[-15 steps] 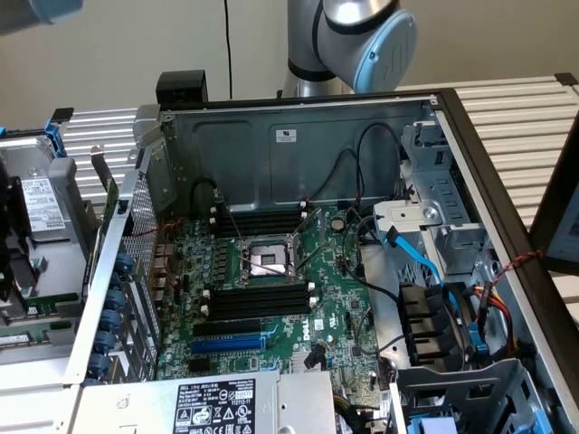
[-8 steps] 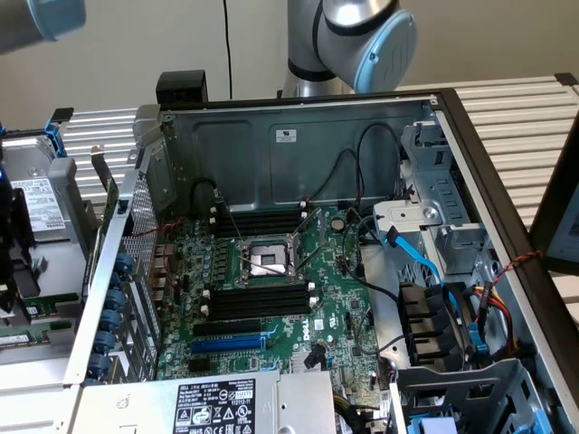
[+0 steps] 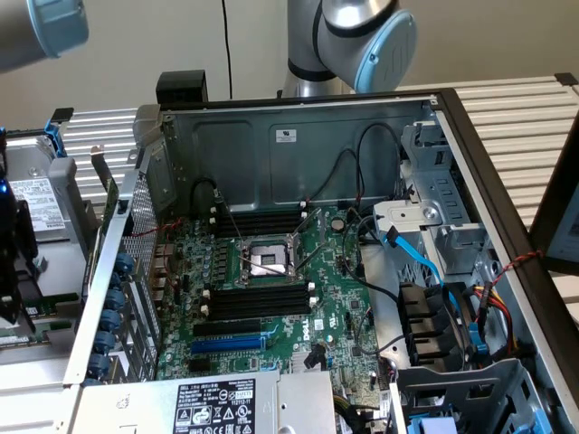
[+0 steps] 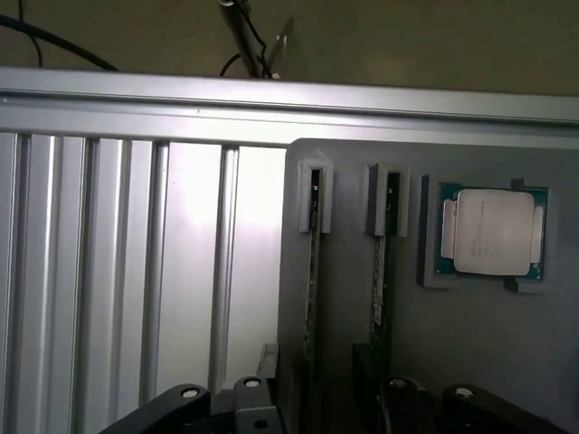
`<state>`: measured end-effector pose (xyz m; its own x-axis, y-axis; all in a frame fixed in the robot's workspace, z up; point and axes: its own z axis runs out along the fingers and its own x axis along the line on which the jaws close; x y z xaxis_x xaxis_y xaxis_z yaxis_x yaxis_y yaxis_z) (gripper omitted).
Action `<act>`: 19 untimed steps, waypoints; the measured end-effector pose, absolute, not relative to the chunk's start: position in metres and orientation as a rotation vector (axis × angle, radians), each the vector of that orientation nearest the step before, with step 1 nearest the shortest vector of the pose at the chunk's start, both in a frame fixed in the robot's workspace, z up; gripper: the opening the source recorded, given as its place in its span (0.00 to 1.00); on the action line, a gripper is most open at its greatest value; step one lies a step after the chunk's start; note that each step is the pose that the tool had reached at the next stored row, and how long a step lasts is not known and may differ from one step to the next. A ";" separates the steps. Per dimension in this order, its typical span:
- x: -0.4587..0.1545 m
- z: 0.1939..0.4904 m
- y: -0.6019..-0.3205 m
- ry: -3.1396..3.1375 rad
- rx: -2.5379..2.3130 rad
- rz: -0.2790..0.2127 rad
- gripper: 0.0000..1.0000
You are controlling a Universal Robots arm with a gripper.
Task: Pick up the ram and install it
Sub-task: 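Pick up the ram and move it above insertion slot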
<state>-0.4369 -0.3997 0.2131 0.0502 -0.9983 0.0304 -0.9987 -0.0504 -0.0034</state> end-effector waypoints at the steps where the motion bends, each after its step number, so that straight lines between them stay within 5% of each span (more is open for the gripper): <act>1: -0.437 0.212 -0.400 -2.152 2.263 0.038 0.45; 17: -0.438 0.200 -0.401 -2.156 2.267 0.047 0.45; 19: -0.439 0.199 -0.401 -2.156 2.267 0.048 0.36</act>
<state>-0.4389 -0.4006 0.1993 0.0500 -0.9983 0.0308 -0.9987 -0.0504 -0.0119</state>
